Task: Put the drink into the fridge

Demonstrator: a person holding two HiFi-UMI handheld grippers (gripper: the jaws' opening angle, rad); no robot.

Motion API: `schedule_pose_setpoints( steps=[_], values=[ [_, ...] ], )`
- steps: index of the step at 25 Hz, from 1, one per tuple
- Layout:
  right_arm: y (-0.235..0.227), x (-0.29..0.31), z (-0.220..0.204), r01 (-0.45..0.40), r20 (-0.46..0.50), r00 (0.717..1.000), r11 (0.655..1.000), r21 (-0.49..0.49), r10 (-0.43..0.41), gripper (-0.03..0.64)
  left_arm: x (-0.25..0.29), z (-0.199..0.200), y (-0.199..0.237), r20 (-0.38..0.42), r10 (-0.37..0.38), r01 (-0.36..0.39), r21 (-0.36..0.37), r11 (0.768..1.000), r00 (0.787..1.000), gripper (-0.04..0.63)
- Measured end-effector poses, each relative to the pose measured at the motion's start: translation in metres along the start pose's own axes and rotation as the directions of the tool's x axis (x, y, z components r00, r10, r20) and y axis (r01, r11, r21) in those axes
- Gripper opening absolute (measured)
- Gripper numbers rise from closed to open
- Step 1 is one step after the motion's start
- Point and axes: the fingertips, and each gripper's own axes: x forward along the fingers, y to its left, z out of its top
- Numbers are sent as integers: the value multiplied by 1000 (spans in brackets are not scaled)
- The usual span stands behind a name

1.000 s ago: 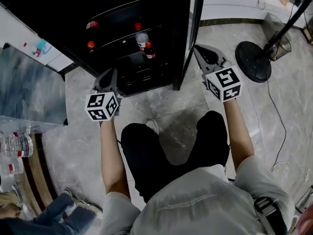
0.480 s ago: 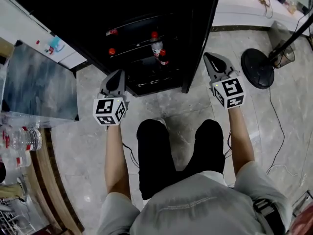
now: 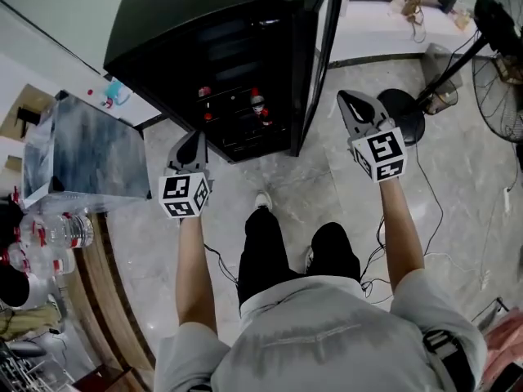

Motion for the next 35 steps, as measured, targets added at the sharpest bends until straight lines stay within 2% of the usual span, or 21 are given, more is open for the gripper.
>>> schedule_pose_setpoints(
  steps=[7, 15, 24, 29, 35],
  values=[
    [-32, -73, 126, 14, 31, 999, 1000, 0, -14, 0, -59, 134, -17, 37, 23, -23, 21, 1000, 999, 12],
    [-31, -141, 210, -22, 81, 996, 999, -34, 24, 2, -125, 229, -55, 92, 60, -63, 30, 998, 994, 12],
    [-11, -193, 250, 0, 106, 994, 999, -36, 4, 2, -191, 278, -54, 146, 78, -86, 49, 995, 986, 14],
    [13, -209, 261, 46, 103, 994, 998, -45, -41, 2, -226, 279, -42, 139, 80, -97, 127, 987, 987, 14],
    [64, -220, 287, 73, 120, 991, 996, -58, -66, 2, -265, 275, -26, 144, 51, -72, 149, 986, 988, 14]
  ],
)
